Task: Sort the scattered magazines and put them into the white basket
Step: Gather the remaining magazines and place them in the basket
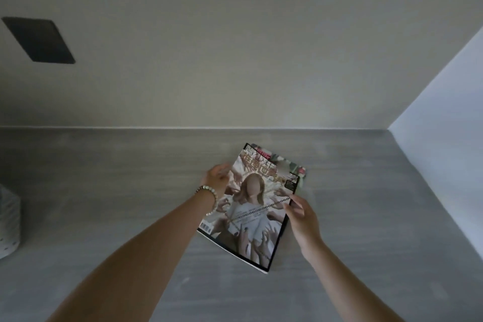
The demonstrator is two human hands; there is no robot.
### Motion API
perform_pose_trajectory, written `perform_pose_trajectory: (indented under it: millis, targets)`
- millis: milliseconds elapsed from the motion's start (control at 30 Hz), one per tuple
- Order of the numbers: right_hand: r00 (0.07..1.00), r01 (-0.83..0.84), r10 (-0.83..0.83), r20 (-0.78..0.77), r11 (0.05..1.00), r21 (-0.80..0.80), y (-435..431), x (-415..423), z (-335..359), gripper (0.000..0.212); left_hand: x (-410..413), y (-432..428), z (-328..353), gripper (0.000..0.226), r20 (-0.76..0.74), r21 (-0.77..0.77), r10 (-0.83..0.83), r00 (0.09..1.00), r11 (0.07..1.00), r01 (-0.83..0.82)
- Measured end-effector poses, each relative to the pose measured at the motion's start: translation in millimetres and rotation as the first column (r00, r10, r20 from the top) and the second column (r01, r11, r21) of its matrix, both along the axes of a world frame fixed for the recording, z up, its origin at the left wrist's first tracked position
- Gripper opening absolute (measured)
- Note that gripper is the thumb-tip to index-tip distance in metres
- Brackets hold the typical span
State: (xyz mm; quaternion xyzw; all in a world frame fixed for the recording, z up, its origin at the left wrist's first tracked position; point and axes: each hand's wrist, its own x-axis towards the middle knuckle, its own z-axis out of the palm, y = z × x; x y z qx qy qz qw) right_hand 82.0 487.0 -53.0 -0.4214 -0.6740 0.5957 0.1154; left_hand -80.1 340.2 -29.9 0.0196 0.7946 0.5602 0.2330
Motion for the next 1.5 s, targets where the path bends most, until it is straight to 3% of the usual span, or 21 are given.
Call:
perform_pose_trajectory:
  millis: [100, 233, 367, 533, 667, 767, 867, 1000, 1067, 1133, 1200, 1267, 1400, 1500]
  targets:
    - [0.997, 0.075, -0.075, -0.023, 0.997, -0.025, 3, -2, -5, 0.037, -8, 17, -10, 0.030, -0.045, -0.195, -0.116, 0.992, 0.975, 0.105]
    - [0.989, 0.124, -0.130, -0.068, 0.988, -0.088, 6, -2, -10, 0.039, -9, 22, -12, 0.031, -0.034, -0.452, -0.151, 0.988, 0.884, 0.119]
    - [0.978, 0.166, -0.184, -0.101, 0.972, -0.165, 11, -4, -8, 0.041, -9, 10, -8, 0.030, 0.058, -0.379, -0.221, 0.974, 0.897, 0.226]
    - [0.996, -0.015, -0.008, -0.091, 0.967, -0.253, -3, -13, -3, 0.041, -2, -40, -12, 0.016, 0.144, -0.146, -0.270, 0.952, 0.946, 0.290]
    - [0.986, -0.150, 0.130, -0.107, 0.967, -0.204, -32, -28, -3, 0.038, 8, -87, -16, 0.031, 0.145, 0.029, -0.029, 0.989, 0.999, 0.025]
    - [0.947, -0.308, 0.294, -0.128, 0.945, -0.106, -64, -43, 0, 0.029, 16, -120, -14, 0.014, 0.038, -0.079, 0.131, 0.991, 0.989, -0.127]
    - [0.894, -0.442, 0.441, -0.079, 0.897, -0.004, -97, -61, 4, 0.026, 18, -155, -7, 0.037, -0.092, -0.192, 0.210, 0.973, 0.955, -0.224]
    - [0.861, -0.509, 0.509, -0.007, 0.861, -0.001, -142, -85, 13, 0.029, 14, -208, 22, 0.033, -0.184, -0.128, 0.341, 0.922, 0.921, -0.367]
    - [0.823, -0.567, 0.558, 0.102, 0.809, 0.154, -166, -95, 17, 0.038, 9, -236, 42, 0.024, -0.232, -0.100, 0.345, 0.909, 0.921, -0.375]
    - [0.771, -0.627, 0.632, 0.077, 0.733, 0.264, -192, -104, 25, 0.036, 3, -266, 63, 0.024, -0.278, -0.098, 0.347, 0.896, 0.917, -0.386]
    - [0.740, -0.658, 0.671, -0.048, 0.738, 0.150, -219, -114, 37, 0.037, -1, -288, 83, 0.027, -0.293, -0.070, 0.366, 0.883, 0.913, -0.402]
    - [0.720, -0.692, 0.686, -0.103, 0.722, -0.024, -248, -126, 51, 0.051, -4, -312, 103, 0.030, -0.313, -0.024, 0.403, 0.860, 0.902, -0.431]
    - [0.608, -0.792, 0.770, -0.192, 0.573, -0.211, -304, -151, 72, 0.068, -8, -363, 138, 0.028, -0.387, 0.007, 0.432, 0.815, 0.885, -0.466]
    - [0.594, -0.795, 0.742, -0.309, 0.484, -0.367, -344, -165, 90, 0.042, -8, -406, 152, 0.033, -0.395, 0.041, 0.470, 0.789, 0.867, -0.496]
